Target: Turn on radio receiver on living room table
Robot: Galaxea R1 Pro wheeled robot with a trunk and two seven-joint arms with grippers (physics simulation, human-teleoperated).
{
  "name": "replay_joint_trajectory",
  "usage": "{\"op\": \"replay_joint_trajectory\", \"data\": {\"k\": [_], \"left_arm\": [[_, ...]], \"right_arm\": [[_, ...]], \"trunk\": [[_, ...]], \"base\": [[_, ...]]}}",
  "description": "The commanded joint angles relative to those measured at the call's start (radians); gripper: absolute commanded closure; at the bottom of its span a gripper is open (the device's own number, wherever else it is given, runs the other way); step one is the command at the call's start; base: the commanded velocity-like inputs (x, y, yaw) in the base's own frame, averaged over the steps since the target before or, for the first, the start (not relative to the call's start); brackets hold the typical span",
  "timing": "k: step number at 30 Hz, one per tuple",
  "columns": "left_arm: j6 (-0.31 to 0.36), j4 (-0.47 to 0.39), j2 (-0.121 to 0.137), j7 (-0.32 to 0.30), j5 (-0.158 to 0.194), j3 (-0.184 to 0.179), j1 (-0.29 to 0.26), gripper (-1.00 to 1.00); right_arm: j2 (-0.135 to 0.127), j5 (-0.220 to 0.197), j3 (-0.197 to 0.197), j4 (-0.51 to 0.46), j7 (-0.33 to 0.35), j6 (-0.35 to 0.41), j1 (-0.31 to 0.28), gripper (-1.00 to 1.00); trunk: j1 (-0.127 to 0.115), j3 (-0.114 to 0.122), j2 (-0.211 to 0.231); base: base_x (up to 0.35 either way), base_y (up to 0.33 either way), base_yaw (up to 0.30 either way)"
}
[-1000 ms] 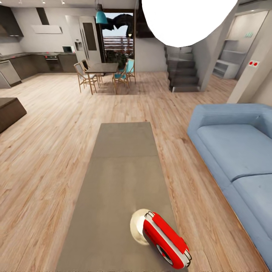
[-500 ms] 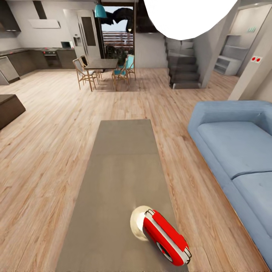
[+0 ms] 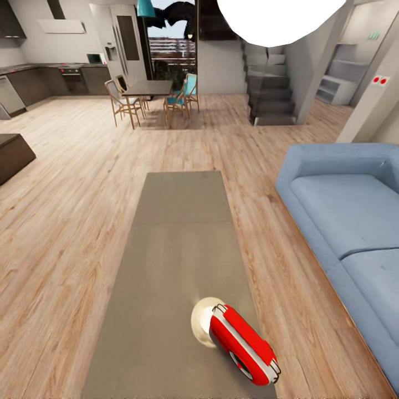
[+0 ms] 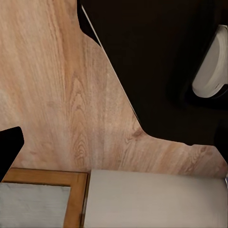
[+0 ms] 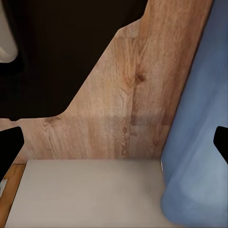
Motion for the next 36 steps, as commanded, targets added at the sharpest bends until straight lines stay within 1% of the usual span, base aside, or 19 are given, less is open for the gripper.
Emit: {"op": "replay_joint_trajectory", "data": {"k": [1, 36], "left_arm": [[0.0, 0.0, 0.0, 0.0, 0.0, 0.0, 0.0, -1.0], [0.0, 0.0, 0.0, 0.0, 0.0, 0.0, 0.0, -1.0]], "right_arm": [[0.0, 0.0, 0.0, 0.0, 0.0, 0.0, 0.0, -1.0], [0.0, 0.001, 0.0, 0.0, 0.0, 0.0, 0.0, -1.0]], "trunk": [[0.0, -0.002, 0.0], [0.0, -0.051, 0.0]], "base": [[0.0, 0.0, 0.0], [0.0, 0.0, 0.0]]}}
